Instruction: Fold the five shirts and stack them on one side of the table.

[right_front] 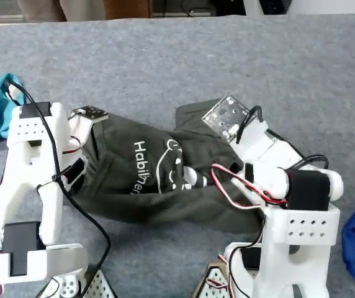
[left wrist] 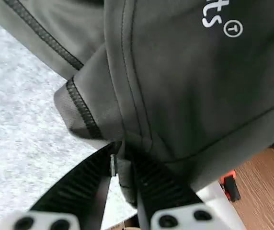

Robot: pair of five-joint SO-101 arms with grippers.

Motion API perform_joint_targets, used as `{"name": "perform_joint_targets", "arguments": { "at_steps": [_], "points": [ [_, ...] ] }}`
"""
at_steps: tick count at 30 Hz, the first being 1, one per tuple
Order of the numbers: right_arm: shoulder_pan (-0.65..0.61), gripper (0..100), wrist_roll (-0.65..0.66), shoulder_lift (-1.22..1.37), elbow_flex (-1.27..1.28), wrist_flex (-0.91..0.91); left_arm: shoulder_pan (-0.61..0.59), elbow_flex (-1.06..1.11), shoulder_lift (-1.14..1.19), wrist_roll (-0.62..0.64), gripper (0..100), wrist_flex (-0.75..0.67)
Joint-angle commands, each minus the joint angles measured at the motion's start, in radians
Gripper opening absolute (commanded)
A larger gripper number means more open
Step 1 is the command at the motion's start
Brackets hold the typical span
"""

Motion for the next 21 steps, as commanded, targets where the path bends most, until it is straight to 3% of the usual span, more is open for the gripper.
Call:
{"name": "perform_joint_targets", "arguments": {
  "at_steps": [1,8,12,14,21],
  "points": [
    [-0.012,0.5,0.006,0.01,0.027,-0.164,0.006,-0.107,-0.022,0.077,2,-0.08],
    [-0.01,0.5,-0.002,0.325,0.001,-0.586,0.041,-0.203,0.002,0.453,2,-0.586],
    [-0.005,0.5,-0.008,0.572,-0.127,-0.704,0.063,-0.209,0.097,0.654,2,-0.806],
    [-0.005,0.5,-0.046,0.68,-0.234,-0.701,0.072,-0.221,0.16,0.701,2,-0.845],
    [-0.007,0.5,-0.08,0.99,-0.65,-0.646,0.068,-0.396,0.358,0.717,2,-0.75]
  ]
}}
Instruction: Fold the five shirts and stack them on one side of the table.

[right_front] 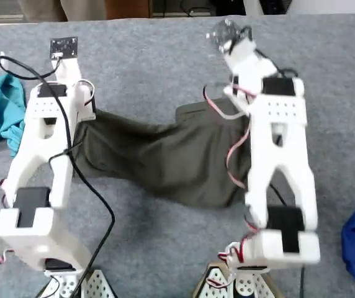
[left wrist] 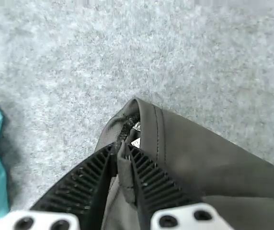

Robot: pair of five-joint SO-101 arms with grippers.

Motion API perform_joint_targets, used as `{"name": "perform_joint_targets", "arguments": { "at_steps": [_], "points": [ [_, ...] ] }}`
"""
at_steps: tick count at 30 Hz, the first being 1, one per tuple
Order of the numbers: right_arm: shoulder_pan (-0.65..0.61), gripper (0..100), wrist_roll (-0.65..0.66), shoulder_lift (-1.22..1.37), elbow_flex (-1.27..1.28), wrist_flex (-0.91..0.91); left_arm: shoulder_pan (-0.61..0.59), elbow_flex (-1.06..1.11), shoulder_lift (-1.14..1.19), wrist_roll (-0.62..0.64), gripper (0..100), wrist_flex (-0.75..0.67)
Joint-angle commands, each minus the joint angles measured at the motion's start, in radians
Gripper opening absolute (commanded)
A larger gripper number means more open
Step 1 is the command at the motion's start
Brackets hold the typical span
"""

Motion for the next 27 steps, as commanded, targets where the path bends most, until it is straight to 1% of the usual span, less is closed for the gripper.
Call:
{"name": "perform_joint_targets", "arguments": {
  "at_steps": [1,4,6,9,13,16,18,21,24,27],
  "points": [
    [-0.007,0.5,-0.012,0.154,-0.251,0.003,0.005,-0.135,0.07,0.009,2,0.023],
    [-0.005,0.5,-0.012,0.311,-0.38,0.011,0.008,-0.206,0.17,0.011,2,0.029],
    [-0.005,0.5,-0.012,0.404,-0.461,0.057,0.008,-0.245,0.225,0.011,2,0.054],
    [-0.005,0.6,-0.003,0.51,-0.582,0.186,0.008,-0.319,0.286,-0.005,2,0.172],
    [-0.005,0.5,0.046,0.581,-0.696,0.348,0.008,-0.402,0.329,-0.114,2,0.328],
    [-0.005,0.5,0.071,0.582,-0.753,0.462,0.0,-0.437,0.326,-0.138,2,0.405],
    [-0.005,0.5,0.087,0.582,-0.806,0.575,-0.002,-0.463,0.314,-0.164,2,0.462],
    [-0.012,0.5,0.094,0.564,-0.869,0.752,0.015,-0.503,0.274,-0.241,2,0.615],
    [0.019,0.5,0.087,0.475,-0.822,0.749,0.048,-0.503,0.211,-0.287,2,0.741],
    [0.01,0.5,0.095,0.328,-0.67,0.747,0.054,-0.431,0.131,-0.288,2,0.76]
  ]
}}
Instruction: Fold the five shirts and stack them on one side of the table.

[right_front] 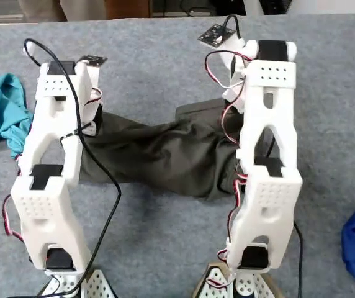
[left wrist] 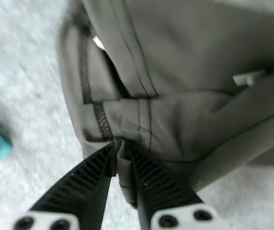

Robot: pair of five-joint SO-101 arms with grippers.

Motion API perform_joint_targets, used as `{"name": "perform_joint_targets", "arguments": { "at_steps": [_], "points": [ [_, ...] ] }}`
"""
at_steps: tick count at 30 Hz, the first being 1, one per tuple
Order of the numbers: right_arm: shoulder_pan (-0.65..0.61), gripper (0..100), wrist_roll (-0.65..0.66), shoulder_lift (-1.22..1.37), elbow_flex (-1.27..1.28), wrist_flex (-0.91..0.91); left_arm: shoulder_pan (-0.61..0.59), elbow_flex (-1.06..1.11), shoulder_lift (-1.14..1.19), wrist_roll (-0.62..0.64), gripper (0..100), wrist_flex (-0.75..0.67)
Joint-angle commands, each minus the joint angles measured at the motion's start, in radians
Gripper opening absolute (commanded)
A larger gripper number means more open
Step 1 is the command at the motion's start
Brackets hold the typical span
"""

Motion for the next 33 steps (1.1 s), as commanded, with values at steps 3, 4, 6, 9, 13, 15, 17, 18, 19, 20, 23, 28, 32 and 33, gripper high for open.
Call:
{"name": "perform_joint_targets", "arguments": {
  "at_steps": [3,4,6,9,13,15,17,18,19,20,23,28,32,33],
  "points": [
    [-0.031,0.5,0.011,-0.377,0.3,0.018,0.018,0.152,-0.231,-0.017,2,0.035],
    [-0.047,0.5,0.011,-0.443,0.377,0.017,0.029,0.212,-0.277,-0.017,2,0.035],
    [-0.076,0.5,0.009,-0.581,0.529,0.017,0.049,0.345,-0.381,-0.017,2,0.034],
    [-0.108,0.5,0.005,-0.786,0.751,-0.014,0.083,0.56,-0.556,-0.014,2,0.009],
    [-0.111,0.5,0.002,-1.055,1.04,-0.08,0.084,0.858,-0.799,-0.011,2,-0.101],
    [-0.107,0.5,0.002,-1.179,1.182,-0.106,0.081,0.982,-0.908,-0.011,2,-0.152],
    [-0.104,0.6,0.002,-1.291,1.32,-0.12,0.08,1.077,-1.006,-0.011,2,-0.17],
    [-0.108,0.6,0.002,-1.342,1.388,-0.12,0.08,1.114,-1.05,-0.011,2,-0.172],
    [-0.11,0.7,0.002,-1.392,1.46,-0.123,0.081,1.143,-1.089,-0.011,2,-0.172],
    [-0.11,0.8,0.002,-1.44,1.527,-0.135,0.081,1.171,-1.122,-0.011,2,-0.172],
    [-0.097,2.5,0.008,-1.554,1.636,-0.153,0.08,1.24,-1.211,-0.014,2,-0.164],
    [-0.094,20.5,0.011,-1.63,1.612,-0.15,0.02,1.27,-1.276,-0.043,12,-0.172],
    [-0.143,27.5,0.069,-1.633,1.567,-0.124,-0.064,1.224,-1.285,0.054,23,-0.17],
    [-0.154,27.4,0.066,-1.633,1.532,-0.114,-0.086,1.195,-1.285,0.072,23,-0.169]
  ]
}}
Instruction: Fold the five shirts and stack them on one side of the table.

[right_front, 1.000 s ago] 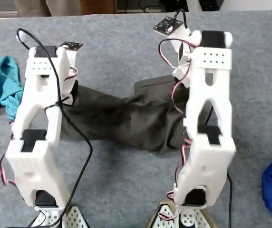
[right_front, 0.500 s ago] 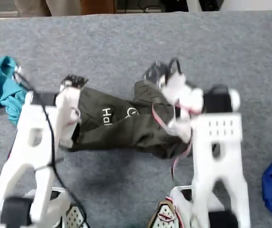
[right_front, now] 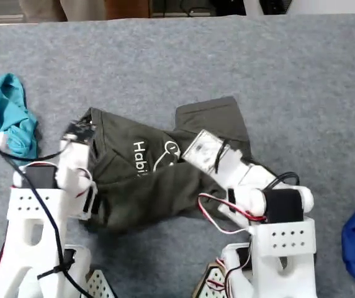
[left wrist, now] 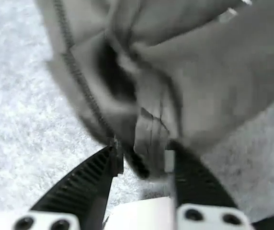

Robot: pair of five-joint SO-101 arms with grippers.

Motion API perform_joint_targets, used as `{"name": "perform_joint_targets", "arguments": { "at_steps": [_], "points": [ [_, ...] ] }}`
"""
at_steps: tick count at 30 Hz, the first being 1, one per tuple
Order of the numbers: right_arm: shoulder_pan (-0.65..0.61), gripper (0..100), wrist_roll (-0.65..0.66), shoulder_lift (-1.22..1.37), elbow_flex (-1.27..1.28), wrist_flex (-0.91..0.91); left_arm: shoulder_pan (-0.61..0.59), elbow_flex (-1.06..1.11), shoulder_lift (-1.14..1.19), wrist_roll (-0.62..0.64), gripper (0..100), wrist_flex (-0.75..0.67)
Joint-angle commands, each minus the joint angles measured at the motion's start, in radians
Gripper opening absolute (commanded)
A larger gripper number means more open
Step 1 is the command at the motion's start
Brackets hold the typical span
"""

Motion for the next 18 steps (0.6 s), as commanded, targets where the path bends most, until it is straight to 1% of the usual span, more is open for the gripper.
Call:
{"name": "perform_joint_targets", "arguments": {
  "at_steps": [1,5,8,10,13,18],
  "points": [
    [-0.038,27.1,0.015,-0.025,-0.12,0.029,-0.075,-0.106,-0.016,0.063,24,-0.003],
    [-0.11,26.1,0.012,-0.018,-0.384,0.141,-0.097,-0.258,-0.007,0.066,24,0.0],
    [-0.116,25.9,0.012,0.036,-0.503,0.123,-0.089,-0.373,0.002,0.075,24,-0.035],
    [-0.113,25.9,0.011,0.131,-0.535,0.077,-0.089,-0.433,0.048,0.127,24,-0.1],
    [-0.073,25.3,-0.038,0.315,-0.634,0.018,-0.087,-0.517,0.208,0.187,24,-0.157],
    [-0.056,25.2,-0.069,0.641,-0.949,0.002,-0.043,-0.72,0.572,0.244,23,-0.157]
  ]
}}
